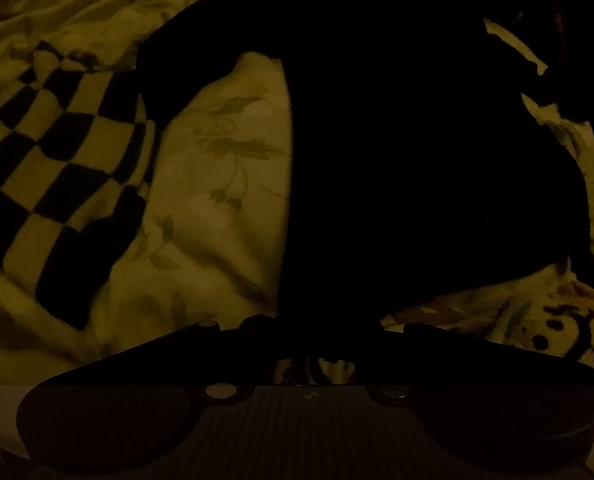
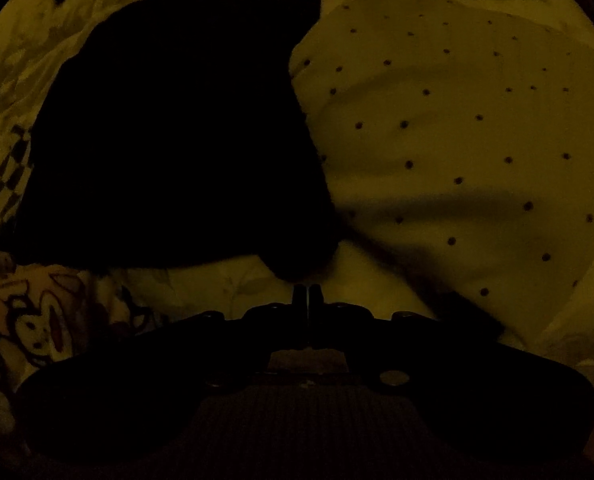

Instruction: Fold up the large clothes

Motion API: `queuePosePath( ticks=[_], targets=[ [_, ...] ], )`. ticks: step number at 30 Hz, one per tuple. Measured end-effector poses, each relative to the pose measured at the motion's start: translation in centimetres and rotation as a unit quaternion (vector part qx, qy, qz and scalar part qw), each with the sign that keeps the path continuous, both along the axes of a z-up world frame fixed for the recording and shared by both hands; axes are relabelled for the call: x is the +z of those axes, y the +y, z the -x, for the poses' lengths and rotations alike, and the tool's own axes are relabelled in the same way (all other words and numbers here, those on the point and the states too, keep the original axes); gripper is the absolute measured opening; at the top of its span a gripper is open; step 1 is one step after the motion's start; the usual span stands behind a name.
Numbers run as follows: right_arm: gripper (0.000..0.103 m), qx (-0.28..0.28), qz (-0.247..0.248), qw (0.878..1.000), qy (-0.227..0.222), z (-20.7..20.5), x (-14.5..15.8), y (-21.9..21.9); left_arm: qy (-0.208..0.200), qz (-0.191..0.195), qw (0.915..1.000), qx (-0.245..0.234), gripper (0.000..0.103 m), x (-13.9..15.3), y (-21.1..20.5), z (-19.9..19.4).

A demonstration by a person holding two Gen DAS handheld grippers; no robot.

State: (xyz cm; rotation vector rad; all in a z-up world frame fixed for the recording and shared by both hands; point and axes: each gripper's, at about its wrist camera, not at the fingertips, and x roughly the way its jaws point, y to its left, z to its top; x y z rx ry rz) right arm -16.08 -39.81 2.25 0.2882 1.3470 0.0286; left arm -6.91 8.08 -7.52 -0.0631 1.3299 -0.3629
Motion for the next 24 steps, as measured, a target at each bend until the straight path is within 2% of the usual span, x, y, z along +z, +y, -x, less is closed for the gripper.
queuePosePath(
  ticks=[3,4,5,6,7,8,11,12,15,19,22,24],
  targets=[
    [0.008,0.006,0.001,0.999,-0.04,-0.4,2.0,0.2,-0.002,0.005,1.0,-0.004,0.045,0.2,0.1,0.3],
    [0.013,0.016,0.007,0.998,-0.06,-0.8,2.9,0.6,-0.001,0.003,1.0,-0.007,0.045,0.1,0.1,0.3],
    [0.022,0.027,0.01,0.997,-0.077,-1.1,3.6,1.1,0.0,-0.001,1.0,-0.009,0.045,0.0,-0.1,0.2],
    [0.047,0.038,0.013,0.995,-0.091,-1.5,4.1,1.6,0.002,-0.003,0.9999,-0.011,0.045,-0.1,-0.2,0.0],
    [0.067,0.051,0.018,0.993,-0.1,-1.8,4.3,2.1,0.003,-0.004,0.9999,-0.012,0.045,-0.1,-0.3,-0.2],
    [0.069,0.071,0.024,0.992,-0.106,-2.2,4.2,2.8,0.002,-0.004,0.9999,-0.012,0.046,0.0,-0.5,-0.4],
    [0.059,0.143,0.062,0.984,-0.085,-2.9,2.1,5.1,-0.003,-0.007,0.9998,-0.018,0.045,0.3,-0.7,-0.5],
    [0.051,0.164,0.082,0.98,-0.075,-2.9,1.0,5.7,-0.004,-0.007,0.9998,-0.019,0.046,0.3,-0.7,-0.5],
    [0.01,0.207,0.125,0.97,-0.026,-2.6,-2.2,6.4,-0.005,-0.003,0.9998,-0.018,0.045,0.7,-0.4,-0.2],
    [0.01,0.196,0.114,0.973,-0.029,-0.9,-1.2,4.9,-0.011,0.007,0.9997,-0.02,0.045,1.2,0.0,0.3],
    [0.01,0.209,0.112,0.971,-0.028,0.5,-0.3,4.0,-0.001,0.004,0.9997,-0.023,0.045,0.5,-0.1,0.5],
    [0.01,0.216,0.112,0.97,-0.019,1.4,-0.8,3.6,0.01,-0.003,0.9996,-0.025,0.045,-0.3,-0.3,0.5]
  ],
)
